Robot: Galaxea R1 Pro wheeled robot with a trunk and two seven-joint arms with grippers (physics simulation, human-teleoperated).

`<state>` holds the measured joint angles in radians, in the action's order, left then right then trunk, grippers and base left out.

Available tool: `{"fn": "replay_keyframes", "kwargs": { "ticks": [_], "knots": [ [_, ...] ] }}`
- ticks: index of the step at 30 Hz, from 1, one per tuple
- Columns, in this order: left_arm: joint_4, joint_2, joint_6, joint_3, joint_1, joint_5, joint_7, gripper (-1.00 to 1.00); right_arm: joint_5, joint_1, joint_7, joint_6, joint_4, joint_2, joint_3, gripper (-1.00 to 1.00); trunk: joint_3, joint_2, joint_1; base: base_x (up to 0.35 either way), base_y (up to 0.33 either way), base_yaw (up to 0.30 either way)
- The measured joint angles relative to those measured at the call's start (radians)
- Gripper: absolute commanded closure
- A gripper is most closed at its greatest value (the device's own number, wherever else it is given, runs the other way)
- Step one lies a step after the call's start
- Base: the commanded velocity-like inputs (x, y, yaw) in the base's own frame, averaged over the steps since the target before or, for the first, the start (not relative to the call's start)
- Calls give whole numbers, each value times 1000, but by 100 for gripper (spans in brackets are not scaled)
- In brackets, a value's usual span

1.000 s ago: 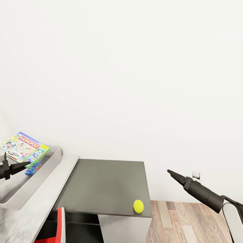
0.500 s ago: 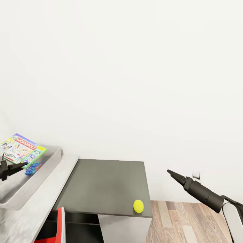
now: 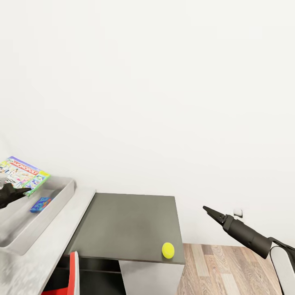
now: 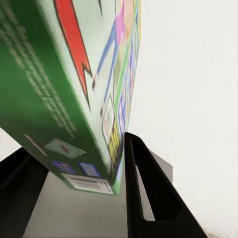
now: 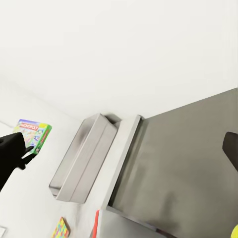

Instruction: Put all the toys in the child's room - the three board games (two on the bed and one on the table), the two jigsaw puzzles on the table, and the tennis ball on the table - inside the toy box on the table in the child's room.

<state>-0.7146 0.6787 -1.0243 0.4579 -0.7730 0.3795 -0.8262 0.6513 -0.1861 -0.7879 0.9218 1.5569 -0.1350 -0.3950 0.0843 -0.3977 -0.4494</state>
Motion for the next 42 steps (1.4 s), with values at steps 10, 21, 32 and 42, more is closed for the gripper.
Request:
{"fn": "replay_keyframes", "kwargs": {
  "ticks": [10,21,32,42],
  "knots": [
    [140,-28,8,-2,-168,15,370,100,1,0,-2,2,0,-1,-2,-100,7,0,0,0,0,0],
    [192,-56,14,-3,-231,26,578,100,3,0,-4,9,0,-2,-27,-100,24,0,0,0,0,0],
    [194,-78,43,-3,-239,27,597,100,3,0,-5,10,0,-2,-32,-100,42,0,0,0,0,0],
    [194,-84,57,-2,-239,26,596,100,2,0,-5,9,0,-2,-32,-100,59,0,0,0,0,28]
  ]
}}
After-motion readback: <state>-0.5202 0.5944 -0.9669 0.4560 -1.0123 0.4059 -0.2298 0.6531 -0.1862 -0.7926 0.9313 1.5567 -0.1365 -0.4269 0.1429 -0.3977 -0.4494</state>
